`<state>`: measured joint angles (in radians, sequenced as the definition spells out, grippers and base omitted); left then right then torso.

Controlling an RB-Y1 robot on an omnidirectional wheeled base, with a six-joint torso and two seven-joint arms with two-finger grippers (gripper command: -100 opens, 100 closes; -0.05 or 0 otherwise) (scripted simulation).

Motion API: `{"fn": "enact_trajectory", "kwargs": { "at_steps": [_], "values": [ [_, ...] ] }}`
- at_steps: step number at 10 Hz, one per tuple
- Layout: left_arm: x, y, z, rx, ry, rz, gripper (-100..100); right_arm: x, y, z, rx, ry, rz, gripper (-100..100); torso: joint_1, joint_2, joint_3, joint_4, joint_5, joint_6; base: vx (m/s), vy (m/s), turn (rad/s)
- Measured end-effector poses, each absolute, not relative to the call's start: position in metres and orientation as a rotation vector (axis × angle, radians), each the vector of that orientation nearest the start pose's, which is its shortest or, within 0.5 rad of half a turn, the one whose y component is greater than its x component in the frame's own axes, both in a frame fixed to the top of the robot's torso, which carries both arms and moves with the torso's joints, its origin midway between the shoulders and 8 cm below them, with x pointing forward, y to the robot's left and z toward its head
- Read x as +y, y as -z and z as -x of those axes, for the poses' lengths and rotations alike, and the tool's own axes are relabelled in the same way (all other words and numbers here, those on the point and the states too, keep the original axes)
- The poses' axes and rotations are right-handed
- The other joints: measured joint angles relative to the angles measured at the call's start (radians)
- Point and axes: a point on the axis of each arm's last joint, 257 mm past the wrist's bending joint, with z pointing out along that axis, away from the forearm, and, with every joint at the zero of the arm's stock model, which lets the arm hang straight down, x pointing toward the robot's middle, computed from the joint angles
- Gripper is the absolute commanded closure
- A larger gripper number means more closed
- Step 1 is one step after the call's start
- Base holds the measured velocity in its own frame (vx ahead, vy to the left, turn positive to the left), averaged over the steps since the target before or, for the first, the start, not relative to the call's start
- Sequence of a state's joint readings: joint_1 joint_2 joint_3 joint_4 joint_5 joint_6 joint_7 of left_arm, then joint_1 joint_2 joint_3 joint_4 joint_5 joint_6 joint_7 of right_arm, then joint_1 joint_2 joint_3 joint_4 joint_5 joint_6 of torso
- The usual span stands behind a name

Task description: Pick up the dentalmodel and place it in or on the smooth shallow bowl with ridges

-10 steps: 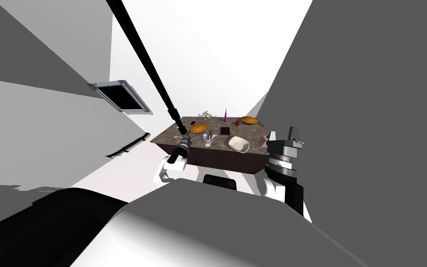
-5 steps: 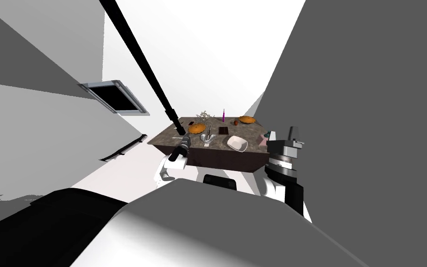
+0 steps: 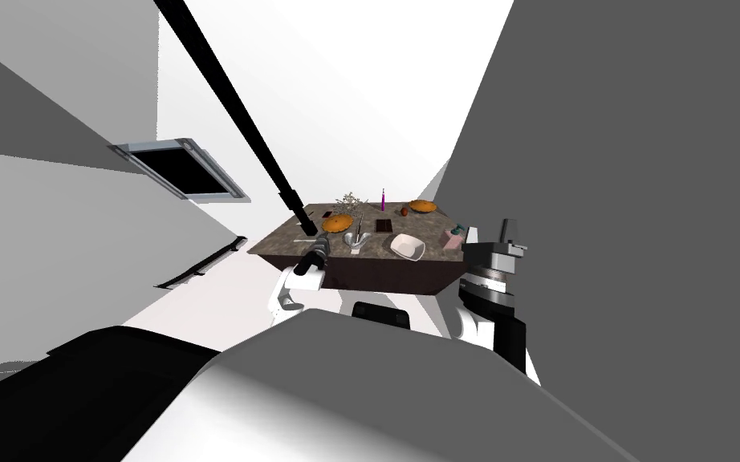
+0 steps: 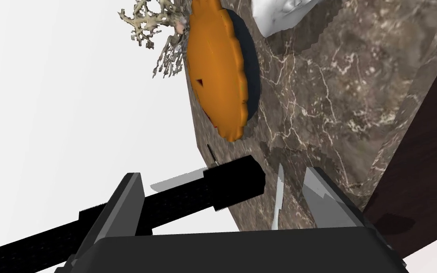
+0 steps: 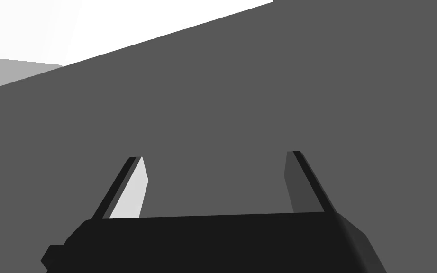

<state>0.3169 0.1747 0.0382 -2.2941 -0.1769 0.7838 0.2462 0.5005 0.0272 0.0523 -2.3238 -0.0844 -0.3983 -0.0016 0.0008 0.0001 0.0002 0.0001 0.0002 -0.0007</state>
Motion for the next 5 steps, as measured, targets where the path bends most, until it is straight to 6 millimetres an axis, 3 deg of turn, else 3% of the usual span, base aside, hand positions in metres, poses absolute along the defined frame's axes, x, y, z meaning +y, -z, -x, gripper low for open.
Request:
{"fn": "enact_trajectory", "kwargs": {
  "at_steps": [5],
  "values": [
    [0.354,0.208,-0.420,1.288,0.707,1.587,-100,-0.274,-0.024,-0.353,0.580,-1.399,-0.783,0,0.000,0.000,0.000,0.000,0.000,0.000,-0.001,0.004,-0.089]
  ]
}}
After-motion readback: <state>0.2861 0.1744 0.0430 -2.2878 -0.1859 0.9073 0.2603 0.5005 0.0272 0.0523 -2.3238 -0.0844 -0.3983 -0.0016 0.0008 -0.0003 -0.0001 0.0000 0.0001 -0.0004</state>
